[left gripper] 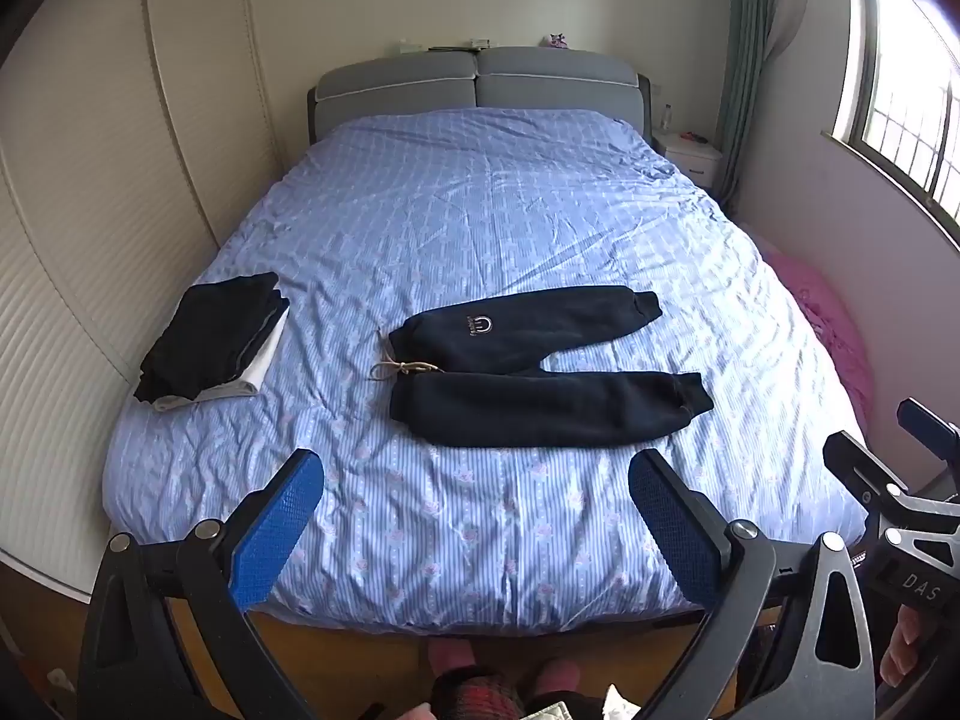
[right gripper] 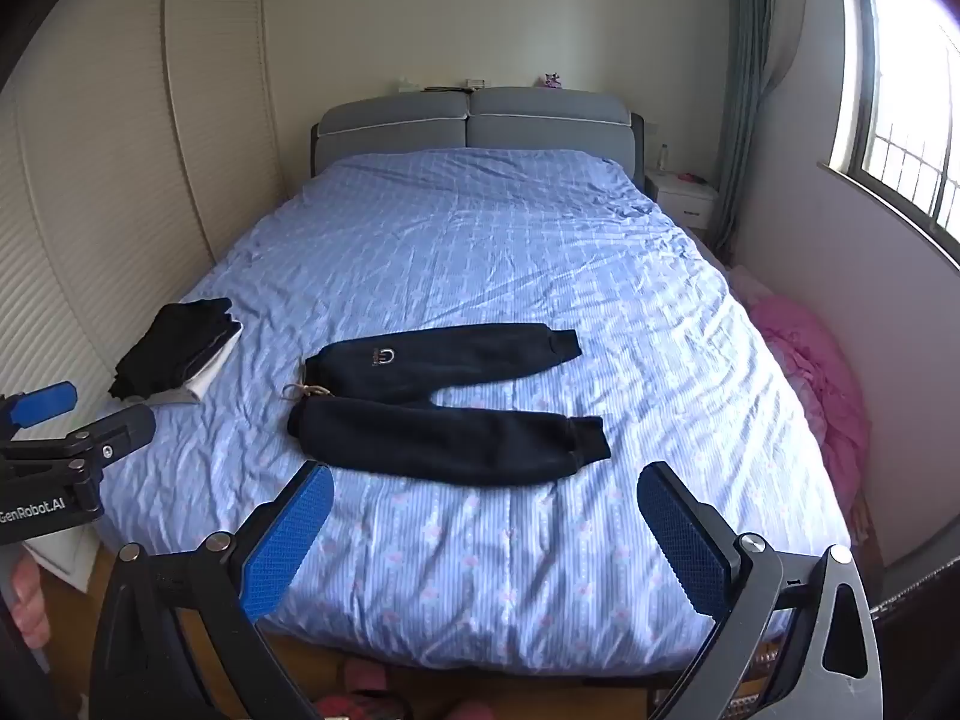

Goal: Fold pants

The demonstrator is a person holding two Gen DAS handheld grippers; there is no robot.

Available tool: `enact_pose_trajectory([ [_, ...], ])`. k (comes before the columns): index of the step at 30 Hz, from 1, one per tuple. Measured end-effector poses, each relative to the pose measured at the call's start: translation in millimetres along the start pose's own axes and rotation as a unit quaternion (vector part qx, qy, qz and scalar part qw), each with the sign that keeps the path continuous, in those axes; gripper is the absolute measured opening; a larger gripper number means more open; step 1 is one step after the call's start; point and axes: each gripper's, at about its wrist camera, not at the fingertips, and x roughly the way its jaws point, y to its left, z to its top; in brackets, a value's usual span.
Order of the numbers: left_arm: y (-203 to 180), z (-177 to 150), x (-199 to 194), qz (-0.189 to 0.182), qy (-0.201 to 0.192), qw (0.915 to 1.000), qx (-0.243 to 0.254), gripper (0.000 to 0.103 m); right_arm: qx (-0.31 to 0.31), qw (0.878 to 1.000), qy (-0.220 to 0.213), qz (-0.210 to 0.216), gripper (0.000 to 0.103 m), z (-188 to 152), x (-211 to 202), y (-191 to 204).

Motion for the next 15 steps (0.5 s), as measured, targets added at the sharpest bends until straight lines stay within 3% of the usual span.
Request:
enact_pose_trajectory([
  [15, -4, 4, -11, -0.02, -0.027, 0.9994, -0.005, 0.103, 0.016, 1.0, -0.003, 0.007, 0.102, 8, -7, -11],
])
